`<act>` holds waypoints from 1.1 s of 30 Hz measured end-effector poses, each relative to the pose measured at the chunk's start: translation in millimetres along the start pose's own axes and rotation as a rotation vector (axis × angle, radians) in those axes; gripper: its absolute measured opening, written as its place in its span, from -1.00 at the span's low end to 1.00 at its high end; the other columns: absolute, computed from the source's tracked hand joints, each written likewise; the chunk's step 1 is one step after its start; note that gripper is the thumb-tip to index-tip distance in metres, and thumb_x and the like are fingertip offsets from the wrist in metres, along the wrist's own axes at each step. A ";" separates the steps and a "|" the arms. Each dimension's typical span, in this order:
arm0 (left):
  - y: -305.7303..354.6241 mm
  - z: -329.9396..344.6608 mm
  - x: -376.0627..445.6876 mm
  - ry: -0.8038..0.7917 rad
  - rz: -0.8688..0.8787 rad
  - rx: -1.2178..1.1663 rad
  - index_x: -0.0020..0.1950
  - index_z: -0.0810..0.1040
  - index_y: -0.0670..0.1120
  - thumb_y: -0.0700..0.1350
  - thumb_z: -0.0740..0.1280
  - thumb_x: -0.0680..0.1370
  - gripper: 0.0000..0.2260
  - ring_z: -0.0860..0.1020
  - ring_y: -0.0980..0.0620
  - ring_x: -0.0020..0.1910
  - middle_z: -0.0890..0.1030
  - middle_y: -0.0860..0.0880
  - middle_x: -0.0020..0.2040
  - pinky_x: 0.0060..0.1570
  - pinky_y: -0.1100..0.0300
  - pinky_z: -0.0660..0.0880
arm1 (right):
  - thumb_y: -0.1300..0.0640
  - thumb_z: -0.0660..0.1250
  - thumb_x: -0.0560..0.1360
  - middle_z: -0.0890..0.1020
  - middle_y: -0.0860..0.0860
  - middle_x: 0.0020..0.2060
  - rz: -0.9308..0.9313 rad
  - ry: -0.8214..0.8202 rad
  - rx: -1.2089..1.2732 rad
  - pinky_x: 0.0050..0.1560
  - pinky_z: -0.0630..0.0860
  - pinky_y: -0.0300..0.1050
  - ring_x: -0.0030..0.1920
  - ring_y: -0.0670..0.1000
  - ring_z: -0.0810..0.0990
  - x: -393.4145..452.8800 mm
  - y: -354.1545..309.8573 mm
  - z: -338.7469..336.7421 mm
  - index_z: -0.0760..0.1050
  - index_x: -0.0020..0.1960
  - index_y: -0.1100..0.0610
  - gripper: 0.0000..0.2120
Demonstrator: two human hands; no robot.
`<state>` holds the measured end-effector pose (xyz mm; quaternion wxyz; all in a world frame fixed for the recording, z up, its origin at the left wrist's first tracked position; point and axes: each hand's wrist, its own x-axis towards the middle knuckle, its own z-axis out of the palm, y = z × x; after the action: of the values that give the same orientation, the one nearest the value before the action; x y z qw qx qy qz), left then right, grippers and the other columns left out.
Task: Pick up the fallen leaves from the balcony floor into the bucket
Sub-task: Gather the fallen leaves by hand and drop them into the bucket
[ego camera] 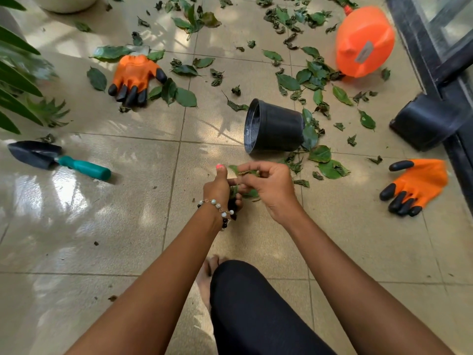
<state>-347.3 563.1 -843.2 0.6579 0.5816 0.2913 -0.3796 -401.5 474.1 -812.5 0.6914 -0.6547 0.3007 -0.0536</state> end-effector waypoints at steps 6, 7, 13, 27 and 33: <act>3.5 -0.6 -1.1 -0.108 -0.107 -0.094 0.15 0.56 -0.28 0.37 0.22 0.49 -0.30 0.67 -0.20 -0.03 0.67 -0.25 0.00 0.02 -0.08 0.59 | 0.10 0.20 0.59 0.34 -0.05 0.43 -0.395 -0.385 -1.090 0.22 0.14 0.03 0.36 0.02 0.19 -13.1 24.4 -2.9 0.53 0.27 0.00 -0.71; 3.1 -2.6 2.2 -0.057 -0.092 -0.073 0.06 0.60 -0.25 0.29 0.29 0.51 -0.43 0.67 -0.16 -0.12 0.69 -0.21 -0.09 -0.02 -0.05 0.60 | 0.05 0.20 0.60 0.20 -0.07 0.50 -0.376 -0.411 -1.123 0.25 0.07 0.06 0.42 0.03 0.07 -13.3 23.9 -6.3 0.52 0.28 -0.05 -0.72; 1.6 -1.2 9.0 0.103 0.009 -0.040 -0.24 0.52 -0.19 0.08 0.32 0.58 -0.64 0.39 0.02 -0.57 0.52 -0.09 -0.42 -0.56 0.31 0.35 | 0.09 0.34 0.54 0.45 -0.06 0.30 -0.209 -0.205 -0.502 0.36 0.30 0.08 0.35 0.00 0.32 -3.8 12.9 -26.1 0.64 0.09 -0.09 -0.82; 4.0 -15.5 10.6 0.080 -0.090 -0.166 0.00 0.46 -0.20 0.14 0.28 0.59 -0.63 0.44 0.06 -0.62 0.65 -0.17 -0.32 -0.65 0.37 0.32 | 0.27 0.25 0.56 0.54 0.07 0.05 -0.590 -0.250 -1.411 0.01 0.46 -0.09 0.11 0.05 0.44 13.2 51.0 -39.9 0.52 0.25 0.18 -0.73; 7.0 -15.3 7.4 0.134 -0.055 -0.150 -0.01 0.47 -0.24 0.16 0.26 0.59 -0.57 0.47 0.02 -0.62 0.59 -0.22 -0.25 -0.64 0.32 0.40 | 0.23 0.37 0.51 0.62 0.00 -0.16 -0.379 -0.017 -0.906 -0.04 0.51 -0.08 -0.14 -0.03 0.54 16.5 32.9 -35.2 0.64 0.09 0.18 -0.82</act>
<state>-336.6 577.2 -847.9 0.6679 0.5465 0.3782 -0.3349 -415.7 440.2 -847.7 0.3179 -0.9332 0.1637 -0.0368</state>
